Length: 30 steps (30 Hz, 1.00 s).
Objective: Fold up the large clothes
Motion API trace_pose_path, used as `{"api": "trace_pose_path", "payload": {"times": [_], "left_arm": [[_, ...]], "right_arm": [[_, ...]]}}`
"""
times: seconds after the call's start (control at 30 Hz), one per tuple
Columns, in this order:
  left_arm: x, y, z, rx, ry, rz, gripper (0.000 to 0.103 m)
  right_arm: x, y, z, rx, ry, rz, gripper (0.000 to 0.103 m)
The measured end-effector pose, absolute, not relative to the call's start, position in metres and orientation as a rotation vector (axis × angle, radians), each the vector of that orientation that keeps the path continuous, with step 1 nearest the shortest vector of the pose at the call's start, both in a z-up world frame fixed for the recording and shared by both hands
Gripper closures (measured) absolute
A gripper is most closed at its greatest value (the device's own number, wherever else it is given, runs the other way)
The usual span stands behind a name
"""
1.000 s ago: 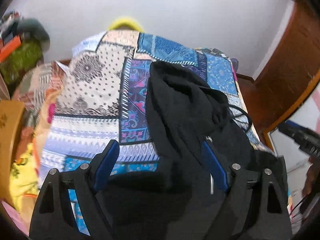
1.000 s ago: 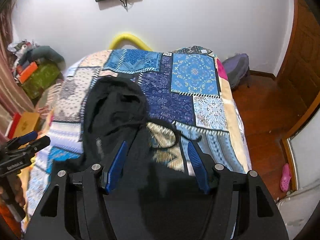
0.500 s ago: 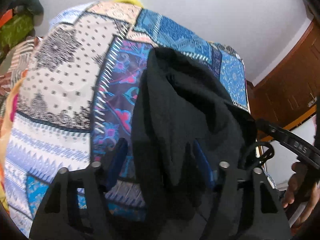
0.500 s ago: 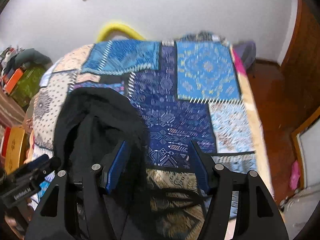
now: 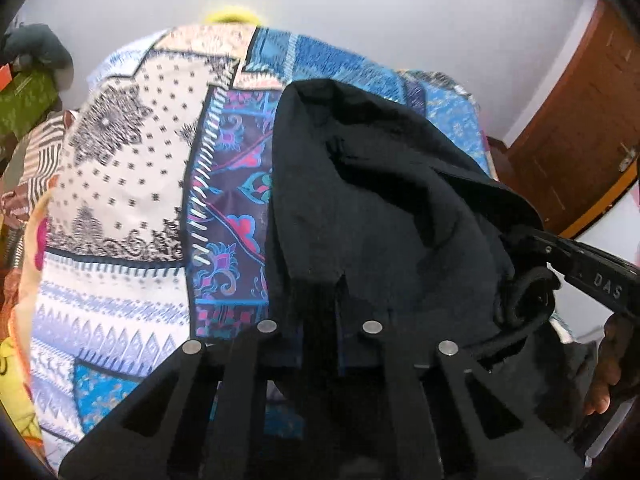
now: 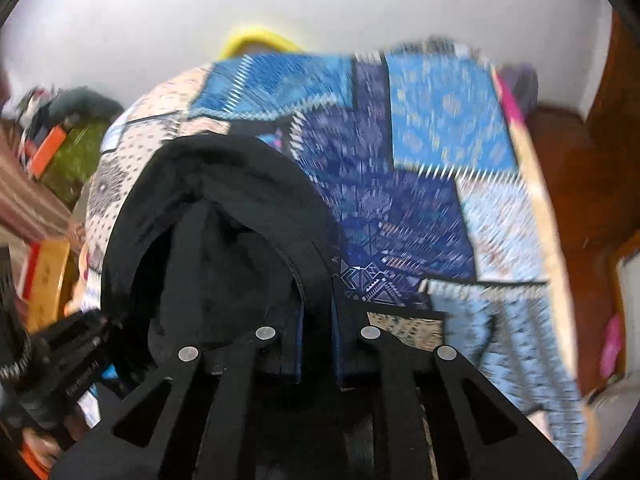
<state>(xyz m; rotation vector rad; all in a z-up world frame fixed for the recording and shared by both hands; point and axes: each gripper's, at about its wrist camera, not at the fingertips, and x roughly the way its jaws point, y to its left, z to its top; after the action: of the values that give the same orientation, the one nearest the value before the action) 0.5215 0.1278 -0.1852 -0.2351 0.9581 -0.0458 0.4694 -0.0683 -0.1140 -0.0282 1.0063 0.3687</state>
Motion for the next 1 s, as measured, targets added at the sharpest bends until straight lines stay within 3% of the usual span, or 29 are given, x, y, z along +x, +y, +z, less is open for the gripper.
{"api": "trace_pose_path", "payload": {"times": [0.3, 0.63, 0.77, 0.83, 0.9, 1.0], "left_arm": [[0.422, 0.114, -0.124, -0.179, 0.889, -0.161, 0.094], [0.310, 0.085, -0.121, -0.030, 0.858, -0.191, 0.093], [0.271, 0.080, -0.131, 0.014, 0.870, -0.193, 0.082], [0.251, 0.083, -0.133, 0.016, 0.868, -0.196, 0.071], [0.234, 0.091, -0.135, -0.015, 0.862, -0.182, 0.053], [0.209, 0.104, -0.140, -0.028, 0.865, -0.142, 0.052]], "right_arm": [[0.357, -0.086, -0.057, -0.162, 0.883, 0.453, 0.095], [0.283, -0.132, -0.065, -0.163, 0.885, 0.453, 0.096], [0.273, -0.144, -0.081, -0.141, 0.927, 0.445, 0.096], [0.272, -0.148, -0.088, -0.121, 0.954, 0.455, 0.096], [0.267, -0.151, -0.093, -0.121, 0.962, 0.456, 0.096], [0.257, -0.153, -0.097, -0.138, 0.954, 0.457, 0.096]]}}
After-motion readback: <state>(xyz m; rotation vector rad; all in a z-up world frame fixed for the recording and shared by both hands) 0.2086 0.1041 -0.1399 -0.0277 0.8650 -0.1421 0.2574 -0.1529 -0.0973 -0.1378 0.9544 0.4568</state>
